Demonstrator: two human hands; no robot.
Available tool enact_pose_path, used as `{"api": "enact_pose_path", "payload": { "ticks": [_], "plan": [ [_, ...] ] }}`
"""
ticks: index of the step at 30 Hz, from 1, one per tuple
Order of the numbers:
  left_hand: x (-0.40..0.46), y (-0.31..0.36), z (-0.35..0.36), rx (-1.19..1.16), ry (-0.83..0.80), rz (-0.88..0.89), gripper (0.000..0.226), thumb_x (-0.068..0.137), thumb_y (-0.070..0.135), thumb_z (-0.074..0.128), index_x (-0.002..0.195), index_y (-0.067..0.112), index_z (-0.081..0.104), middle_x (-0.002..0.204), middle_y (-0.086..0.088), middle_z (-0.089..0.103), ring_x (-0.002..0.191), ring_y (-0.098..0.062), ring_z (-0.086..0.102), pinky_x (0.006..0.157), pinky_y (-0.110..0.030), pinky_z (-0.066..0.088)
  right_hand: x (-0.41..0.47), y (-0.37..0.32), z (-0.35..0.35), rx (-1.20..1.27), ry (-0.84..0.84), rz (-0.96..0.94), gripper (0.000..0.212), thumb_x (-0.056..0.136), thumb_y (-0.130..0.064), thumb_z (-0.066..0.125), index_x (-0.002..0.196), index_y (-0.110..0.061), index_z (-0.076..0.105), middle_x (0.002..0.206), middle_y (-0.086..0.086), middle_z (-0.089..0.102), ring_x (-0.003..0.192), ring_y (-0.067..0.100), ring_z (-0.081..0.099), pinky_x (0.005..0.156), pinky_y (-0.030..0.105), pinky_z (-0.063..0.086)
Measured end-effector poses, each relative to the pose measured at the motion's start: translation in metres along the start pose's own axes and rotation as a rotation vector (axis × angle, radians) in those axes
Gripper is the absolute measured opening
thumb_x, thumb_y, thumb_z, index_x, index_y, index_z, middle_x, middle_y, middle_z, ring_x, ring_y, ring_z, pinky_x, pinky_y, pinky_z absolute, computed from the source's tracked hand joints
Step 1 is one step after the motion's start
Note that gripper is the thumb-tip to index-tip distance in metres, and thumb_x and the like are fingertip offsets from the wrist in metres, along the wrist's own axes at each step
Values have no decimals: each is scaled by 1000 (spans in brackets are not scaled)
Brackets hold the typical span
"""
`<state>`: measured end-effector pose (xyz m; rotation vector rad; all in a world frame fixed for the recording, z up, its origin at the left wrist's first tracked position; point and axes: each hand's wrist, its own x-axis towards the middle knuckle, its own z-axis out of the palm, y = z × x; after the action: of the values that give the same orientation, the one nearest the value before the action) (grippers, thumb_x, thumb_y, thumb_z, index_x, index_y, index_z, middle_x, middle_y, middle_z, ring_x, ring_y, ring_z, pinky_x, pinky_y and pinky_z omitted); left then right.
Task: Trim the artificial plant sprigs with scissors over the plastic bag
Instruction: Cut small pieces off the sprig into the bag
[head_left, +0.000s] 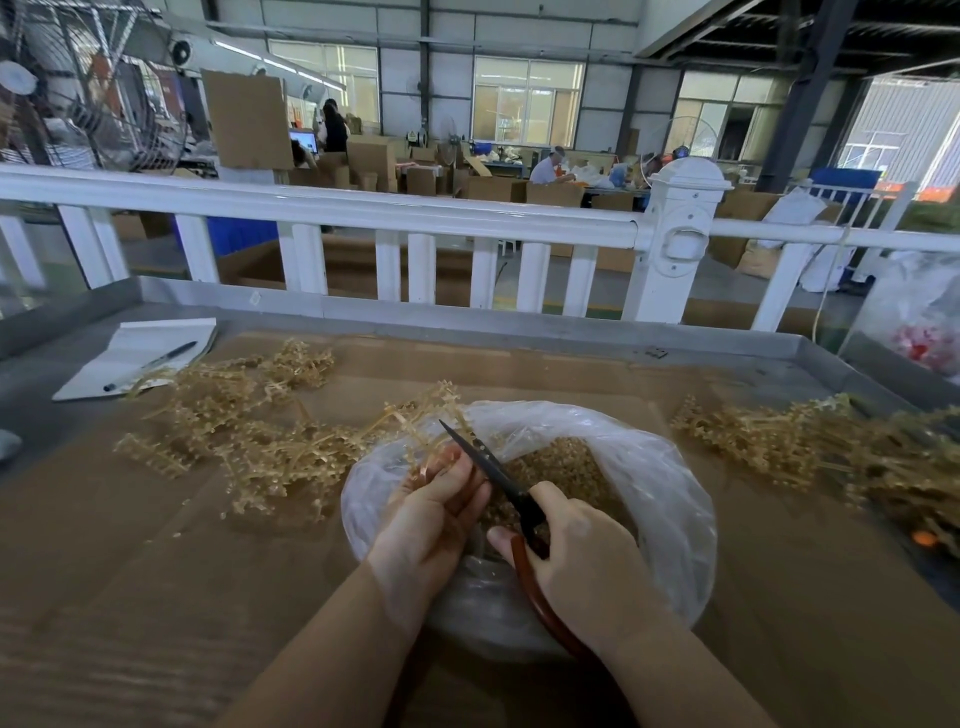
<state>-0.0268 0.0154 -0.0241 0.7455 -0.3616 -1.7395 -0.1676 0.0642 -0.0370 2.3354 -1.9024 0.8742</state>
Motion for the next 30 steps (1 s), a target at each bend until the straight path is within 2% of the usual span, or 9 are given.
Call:
{"api": "enact_pose_path", "payload": {
  "ticks": [2, 7, 11, 13, 19, 24, 27, 30],
  "plan": [
    [0, 0, 1, 0, 9, 1, 19, 83, -4, 58, 99, 5, 64, 78, -7, 73, 67, -15, 71, 58, -23, 58, 0, 1, 0, 1, -5, -1, 28, 84, -63, 49, 87, -38, 37, 73, -15, 48, 68, 2, 46, 58, 9, 29],
    [1, 3, 3, -73, 64, -25, 15, 86, -7, 55, 95, 4, 62, 74, -8, 71, 71, -18, 69, 55, -23, 58, 0, 2, 1, 5, -10, -13, 30, 83, -65, 45, 91, -36, 41, 77, -14, 50, 73, 3, 48, 67, 14, 36],
    [2, 4, 5, -123, 82, -35, 14, 88, -7, 53, 90, 4, 60, 62, -6, 70, 56, -15, 70, 52, -24, 57, 0, 2, 1, 20, -16, -19, 33, 84, -65, 46, 96, -34, 47, 81, -14, 52, 77, 4, 51, 70, 14, 38],
    [3, 4, 6, -132, 85, -35, 12, 87, -8, 53, 86, 3, 59, 60, -6, 69, 55, -15, 69, 53, -26, 58, 0, 2, 1, 31, -11, -21, 32, 84, -64, 48, 95, -34, 47, 79, -14, 51, 76, 4, 50, 70, 15, 37],
    [6, 3, 3, -111, 77, -34, 11, 85, -8, 55, 85, 1, 59, 66, -9, 72, 60, -16, 71, 56, -27, 59, 0, 2, 1, 38, -39, -20, 33, 82, -68, 45, 90, -37, 37, 80, -16, 47, 78, 3, 46, 74, 16, 36],
    [5, 2, 5, -40, 100, -35, 11, 88, -9, 51, 91, -3, 59, 64, -11, 71, 56, -17, 70, 50, -24, 57, 0, 2, 2, -45, -83, 11, 52, 76, -77, 25, 104, -34, 38, 95, -9, 49, 93, 11, 45, 86, 23, 38],
    [3, 1, 6, -12, 83, -33, 10, 87, -9, 52, 88, -4, 61, 66, -12, 71, 57, -17, 70, 49, -23, 56, 1, 1, 2, -34, -74, 34, 51, 78, -75, 28, 105, -34, 39, 97, -8, 49, 96, 13, 45, 88, 24, 38],
    [3, 0, 4, -4, 54, -30, 13, 84, -9, 55, 95, -4, 62, 76, -13, 73, 64, -19, 71, 53, -24, 58, 3, 0, 1, -4, -63, 48, 50, 79, -73, 30, 106, -33, 43, 93, -8, 48, 94, 13, 46, 85, 23, 37]
  ]
}}
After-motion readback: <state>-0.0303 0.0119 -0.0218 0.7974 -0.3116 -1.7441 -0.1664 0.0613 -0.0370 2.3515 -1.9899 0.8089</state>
